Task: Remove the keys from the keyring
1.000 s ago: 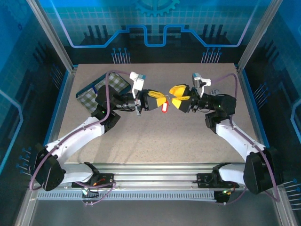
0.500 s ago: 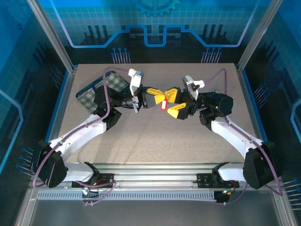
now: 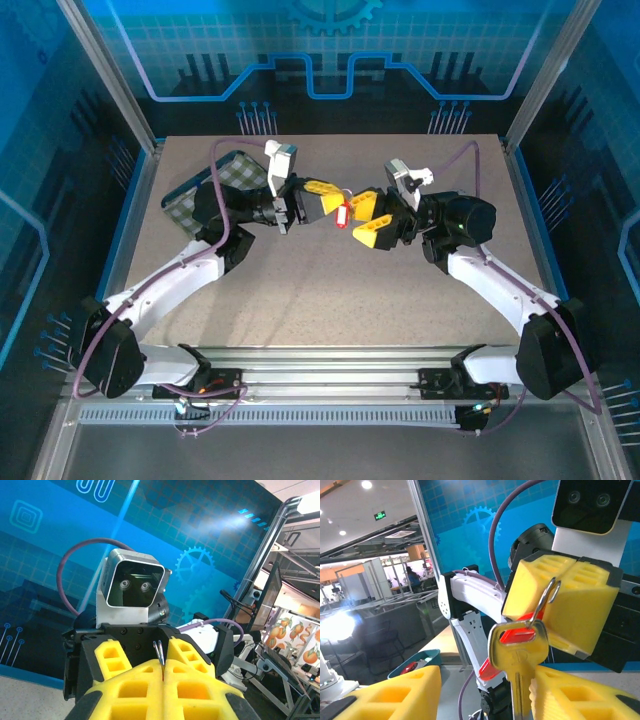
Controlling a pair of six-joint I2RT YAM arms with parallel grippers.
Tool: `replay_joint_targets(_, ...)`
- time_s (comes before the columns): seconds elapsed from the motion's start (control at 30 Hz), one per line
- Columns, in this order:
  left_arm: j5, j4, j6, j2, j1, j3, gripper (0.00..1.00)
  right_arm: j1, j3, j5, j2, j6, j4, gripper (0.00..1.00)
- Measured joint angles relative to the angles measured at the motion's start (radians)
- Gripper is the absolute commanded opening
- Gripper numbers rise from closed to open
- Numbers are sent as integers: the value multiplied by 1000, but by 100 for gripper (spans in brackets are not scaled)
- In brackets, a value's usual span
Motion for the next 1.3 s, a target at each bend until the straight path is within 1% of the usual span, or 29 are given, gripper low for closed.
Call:
replay_joint_targets(0.23,3,30,-17,6,1,0,0,0,0,5,-3,14,1,43)
replay_joint_targets(0.63,30,136,-102,31,2,0,0,22,61,4,14,86,0,32)
replay_joint_targets(0.73,35,146,-112,32,2,0,0,27,68,1,18,105,0,32)
replay_joint_targets(0.77,36,150,-113,32,2,0,0,27,68,2,18,108,0,36)
replay_joint_targets(0.8,37,151,-113,32,2,0,0,27,68,2,18,113,0,37)
replay_joint_targets(0.93,37,158,-113,33,2,0,0,27,68,15,25,132,1,33)
replay_joint_targets(1.1,44,158,-113,35,2,0,0,31,76,48,44,145,0,36)
replay_joint_targets(1.17,44,165,-114,35,4,0,0,35,77,54,44,147,0,33)
replay_joint_targets(1.23,44,174,-117,35,5,0,0,39,80,58,44,150,-1,33)
replay_joint_targets(1.27,44,180,-121,35,5,0,0,40,80,59,44,150,0,34)
replay_joint_targets(1.3,44,185,-125,35,5,0,0,42,80,61,44,150,0,40)
